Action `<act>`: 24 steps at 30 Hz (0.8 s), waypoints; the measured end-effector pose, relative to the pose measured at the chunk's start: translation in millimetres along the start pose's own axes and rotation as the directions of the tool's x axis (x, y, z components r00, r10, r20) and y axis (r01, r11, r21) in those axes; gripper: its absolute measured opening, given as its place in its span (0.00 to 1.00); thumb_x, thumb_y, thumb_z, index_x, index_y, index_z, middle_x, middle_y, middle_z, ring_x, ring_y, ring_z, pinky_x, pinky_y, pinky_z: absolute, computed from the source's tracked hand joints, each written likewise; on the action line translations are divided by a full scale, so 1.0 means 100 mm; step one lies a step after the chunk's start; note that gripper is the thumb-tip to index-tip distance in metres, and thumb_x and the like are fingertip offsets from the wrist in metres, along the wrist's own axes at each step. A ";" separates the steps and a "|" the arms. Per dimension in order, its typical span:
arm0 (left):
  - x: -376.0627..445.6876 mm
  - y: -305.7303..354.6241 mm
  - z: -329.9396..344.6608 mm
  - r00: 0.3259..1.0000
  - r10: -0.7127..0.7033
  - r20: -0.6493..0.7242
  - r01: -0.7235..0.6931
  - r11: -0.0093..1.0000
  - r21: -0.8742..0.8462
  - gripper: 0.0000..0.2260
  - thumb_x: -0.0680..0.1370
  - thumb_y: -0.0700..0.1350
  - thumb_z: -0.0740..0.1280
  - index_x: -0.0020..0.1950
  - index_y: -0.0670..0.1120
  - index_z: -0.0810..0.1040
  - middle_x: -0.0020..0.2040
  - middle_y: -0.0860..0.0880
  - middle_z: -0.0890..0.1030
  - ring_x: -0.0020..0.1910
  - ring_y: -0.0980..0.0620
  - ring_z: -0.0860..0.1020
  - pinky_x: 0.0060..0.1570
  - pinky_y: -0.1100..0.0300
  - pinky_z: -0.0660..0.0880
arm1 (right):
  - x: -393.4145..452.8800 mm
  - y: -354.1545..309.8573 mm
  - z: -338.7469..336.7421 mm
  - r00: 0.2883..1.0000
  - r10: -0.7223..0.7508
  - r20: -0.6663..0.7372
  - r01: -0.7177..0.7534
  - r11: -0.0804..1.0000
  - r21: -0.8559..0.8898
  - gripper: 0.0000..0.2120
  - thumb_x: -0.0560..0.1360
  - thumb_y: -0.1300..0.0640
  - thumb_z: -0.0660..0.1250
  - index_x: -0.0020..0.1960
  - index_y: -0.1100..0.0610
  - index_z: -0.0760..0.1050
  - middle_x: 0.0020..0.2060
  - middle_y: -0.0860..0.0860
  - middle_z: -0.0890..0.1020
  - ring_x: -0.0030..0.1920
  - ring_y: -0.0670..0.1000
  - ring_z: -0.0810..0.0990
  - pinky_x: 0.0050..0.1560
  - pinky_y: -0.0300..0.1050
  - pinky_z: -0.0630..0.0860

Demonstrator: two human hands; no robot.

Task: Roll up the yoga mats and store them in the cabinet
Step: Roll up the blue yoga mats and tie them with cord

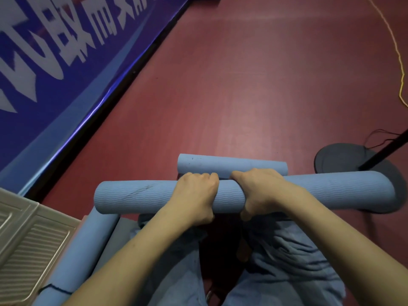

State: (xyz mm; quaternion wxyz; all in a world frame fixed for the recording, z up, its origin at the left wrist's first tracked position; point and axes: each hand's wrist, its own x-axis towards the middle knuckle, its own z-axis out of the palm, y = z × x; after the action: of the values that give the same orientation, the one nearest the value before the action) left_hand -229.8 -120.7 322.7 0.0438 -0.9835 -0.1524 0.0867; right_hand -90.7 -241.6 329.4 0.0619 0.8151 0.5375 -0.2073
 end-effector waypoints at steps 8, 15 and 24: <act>0.30 -0.14 -0.24 0.982 0.067 0.175 -0.049 0.993 -0.110 0.26 0.61 0.60 0.81 0.49 0.48 0.74 0.46 0.48 0.81 0.42 0.46 0.75 0.39 0.54 0.72 | -0.15 0.16 0.15 0.955 -0.040 -0.295 0.008 0.994 -0.111 0.35 0.62 0.36 0.71 0.64 0.47 0.66 0.58 0.47 0.73 0.61 0.54 0.72 0.59 0.51 0.68; 0.28 -0.22 -0.13 0.987 0.049 0.153 -0.030 0.991 -0.127 0.28 0.60 0.60 0.80 0.51 0.50 0.72 0.46 0.50 0.81 0.44 0.46 0.78 0.37 0.54 0.70 | -0.07 0.02 0.17 0.955 0.019 -0.296 -0.067 0.986 -0.151 0.36 0.63 0.37 0.73 0.67 0.47 0.65 0.57 0.48 0.77 0.58 0.56 0.78 0.58 0.53 0.70; 0.10 -0.14 -0.08 0.995 0.015 0.099 -0.003 0.993 -0.121 0.26 0.62 0.58 0.79 0.50 0.51 0.68 0.44 0.53 0.79 0.40 0.48 0.76 0.36 0.53 0.69 | -0.17 -0.13 0.15 0.943 0.059 -0.326 -0.120 0.978 -0.170 0.26 0.64 0.48 0.72 0.58 0.50 0.65 0.49 0.48 0.78 0.51 0.55 0.79 0.48 0.49 0.64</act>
State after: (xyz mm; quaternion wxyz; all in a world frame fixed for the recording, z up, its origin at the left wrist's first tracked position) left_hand -222.8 -105.0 330.3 -0.0237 -0.9794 -0.1551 0.1268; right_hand -111.8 -255.6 324.4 0.0600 0.8521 0.5197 -0.0179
